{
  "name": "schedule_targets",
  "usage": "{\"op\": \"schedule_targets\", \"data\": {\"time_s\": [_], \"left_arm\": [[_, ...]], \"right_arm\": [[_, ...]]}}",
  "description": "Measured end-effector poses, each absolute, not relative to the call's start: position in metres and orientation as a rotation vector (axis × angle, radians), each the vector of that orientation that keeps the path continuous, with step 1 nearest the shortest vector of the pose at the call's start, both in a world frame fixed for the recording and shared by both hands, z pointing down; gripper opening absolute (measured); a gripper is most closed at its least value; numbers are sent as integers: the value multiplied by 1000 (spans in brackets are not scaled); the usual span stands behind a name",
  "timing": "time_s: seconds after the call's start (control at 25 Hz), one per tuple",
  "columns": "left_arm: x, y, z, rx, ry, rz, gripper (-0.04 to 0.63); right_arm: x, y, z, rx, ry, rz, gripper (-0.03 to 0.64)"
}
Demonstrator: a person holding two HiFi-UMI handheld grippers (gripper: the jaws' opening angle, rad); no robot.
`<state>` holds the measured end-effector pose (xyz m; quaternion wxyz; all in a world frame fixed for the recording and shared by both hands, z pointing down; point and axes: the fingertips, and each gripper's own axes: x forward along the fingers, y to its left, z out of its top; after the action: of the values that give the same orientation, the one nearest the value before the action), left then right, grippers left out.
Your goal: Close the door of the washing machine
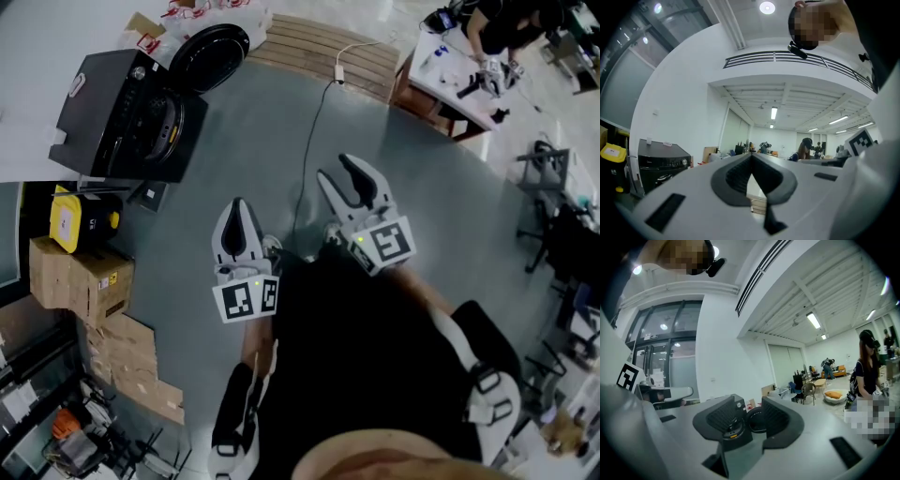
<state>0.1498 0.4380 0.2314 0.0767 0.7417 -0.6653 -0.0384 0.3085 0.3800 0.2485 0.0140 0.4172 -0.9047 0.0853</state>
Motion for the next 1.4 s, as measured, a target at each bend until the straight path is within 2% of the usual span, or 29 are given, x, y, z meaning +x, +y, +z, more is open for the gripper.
{"op": "schedule_targets", "data": {"time_s": [0.4, 0.76, 1.4], "left_arm": [[179, 426, 237, 2202, -2016, -78, 5], [167, 346, 248, 2237, -1951, -94, 5], [55, 115, 240, 2338, -1804, -92, 5]], "right_arm": [[328, 360, 257, 1237, -2849, 267, 165], [313, 292, 263, 1278, -2831, 276, 166], [194, 89, 258, 1335, -2762, 298, 165]]}}
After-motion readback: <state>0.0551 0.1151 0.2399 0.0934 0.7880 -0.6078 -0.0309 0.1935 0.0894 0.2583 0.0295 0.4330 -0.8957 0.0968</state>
